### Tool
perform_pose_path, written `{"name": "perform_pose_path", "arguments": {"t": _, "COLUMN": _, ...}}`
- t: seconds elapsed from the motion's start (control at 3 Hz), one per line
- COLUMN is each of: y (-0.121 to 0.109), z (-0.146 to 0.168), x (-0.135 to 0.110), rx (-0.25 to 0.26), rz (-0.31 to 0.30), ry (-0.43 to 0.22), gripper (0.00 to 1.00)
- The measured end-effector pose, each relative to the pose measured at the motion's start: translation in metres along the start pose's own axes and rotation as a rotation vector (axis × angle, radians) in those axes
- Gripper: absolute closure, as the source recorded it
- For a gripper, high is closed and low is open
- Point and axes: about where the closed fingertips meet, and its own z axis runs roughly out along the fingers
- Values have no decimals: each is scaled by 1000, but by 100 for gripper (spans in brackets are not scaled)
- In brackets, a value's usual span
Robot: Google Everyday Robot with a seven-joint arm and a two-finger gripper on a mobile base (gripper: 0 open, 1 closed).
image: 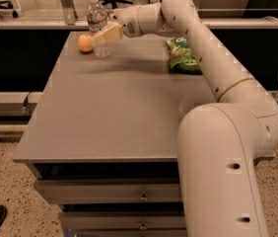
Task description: Move water bottle near orange
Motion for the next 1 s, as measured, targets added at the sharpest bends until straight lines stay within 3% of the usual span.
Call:
{"name": "perform_pose_path", "arguments": {"t": 0.33, "y": 0, "z": -58, "x": -3, "rx": 32, "rz": -58, "ry": 27, "gripper": 0}}
{"name": "perform_pose_path", "arguments": {"t": 0.67, "y": -1, "z": -162, "x": -17, "rx": 114, "rz": -170, "ry": 66, "gripper": 0}}
{"name": "perform_pose_path", "arguments": {"t": 1.0, "y": -2, "z": -255, "x": -24, "rx": 229, "rz": -232, "ry": 106, "gripper": 0}}
